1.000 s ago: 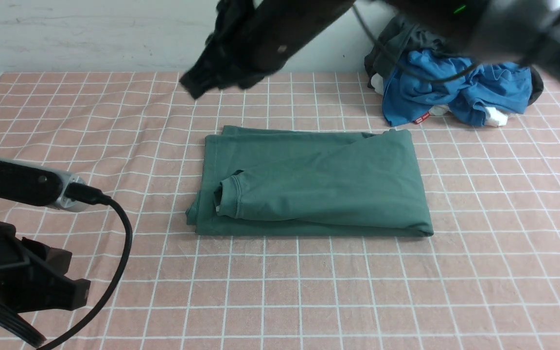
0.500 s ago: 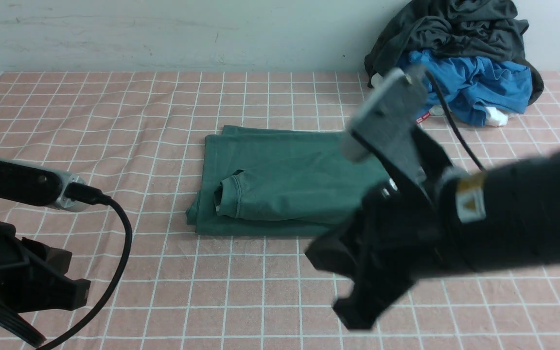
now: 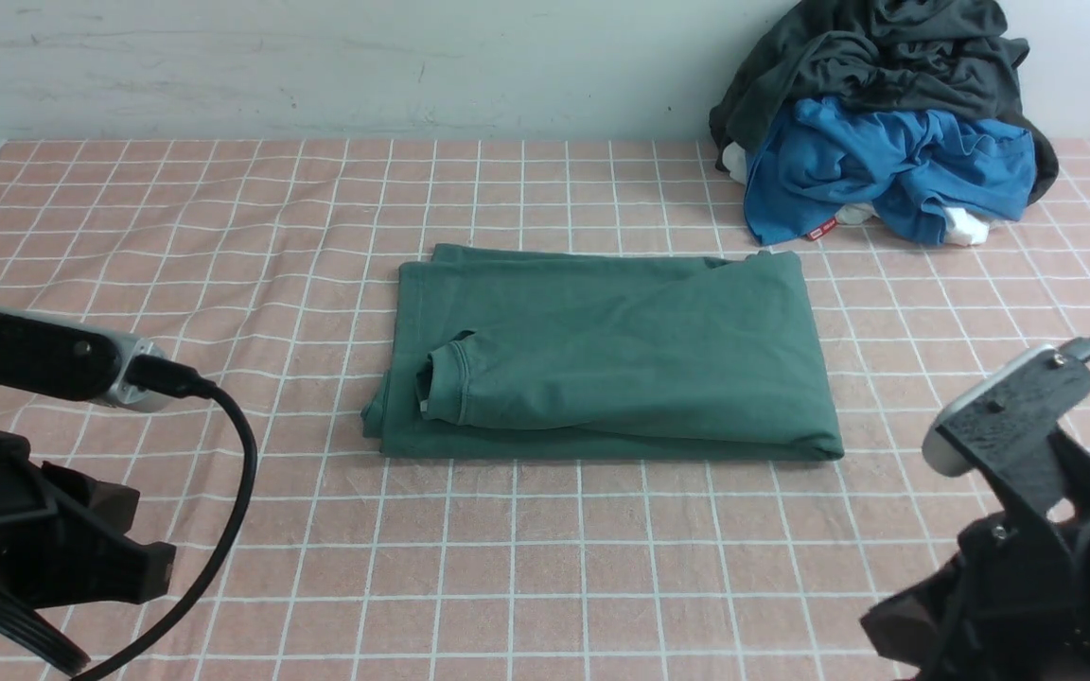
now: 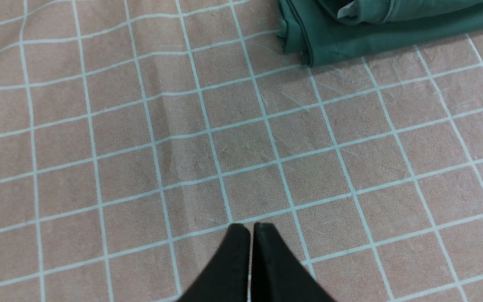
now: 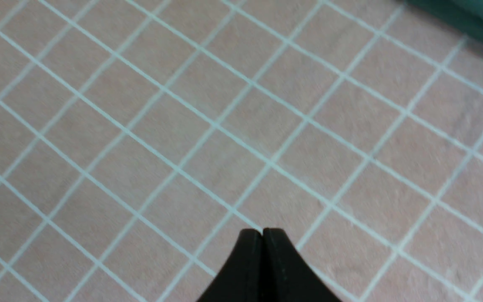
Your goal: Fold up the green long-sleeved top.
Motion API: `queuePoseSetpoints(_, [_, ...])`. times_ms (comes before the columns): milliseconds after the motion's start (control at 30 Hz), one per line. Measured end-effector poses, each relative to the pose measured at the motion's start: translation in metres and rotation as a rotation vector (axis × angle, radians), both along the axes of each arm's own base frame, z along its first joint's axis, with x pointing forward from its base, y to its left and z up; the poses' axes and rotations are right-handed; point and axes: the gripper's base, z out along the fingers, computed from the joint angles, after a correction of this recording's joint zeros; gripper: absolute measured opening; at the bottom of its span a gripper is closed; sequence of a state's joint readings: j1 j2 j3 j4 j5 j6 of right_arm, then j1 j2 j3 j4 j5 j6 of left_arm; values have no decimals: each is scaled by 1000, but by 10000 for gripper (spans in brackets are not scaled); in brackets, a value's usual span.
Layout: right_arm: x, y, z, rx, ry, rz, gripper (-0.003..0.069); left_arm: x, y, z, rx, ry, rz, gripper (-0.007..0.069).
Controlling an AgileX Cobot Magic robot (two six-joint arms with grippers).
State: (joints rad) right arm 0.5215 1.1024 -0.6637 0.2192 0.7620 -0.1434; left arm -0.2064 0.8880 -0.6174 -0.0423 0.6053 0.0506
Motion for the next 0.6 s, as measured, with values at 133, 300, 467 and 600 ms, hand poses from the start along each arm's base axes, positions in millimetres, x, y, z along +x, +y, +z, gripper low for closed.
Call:
queuePoseSetpoints(133, [-7, -19, -5, 4, 21, -98, -14, 0, 0, 0, 0, 0, 0, -3])
queuePoseSetpoints(300, [-28, -52, -5, 94, -283, -233, -14, 0, 0, 0, -7, 4, 5, -3])
queuePoseSetpoints(467, [-53, -79, -21, 161, -655, -335, -14, 1, 0, -1, -9, 9, 8, -3])
queuePoseSetpoints(600, [-78, -96, -50, 195, -844, -450, -14, 1, 0, -1, -9, 9, 8, -3])
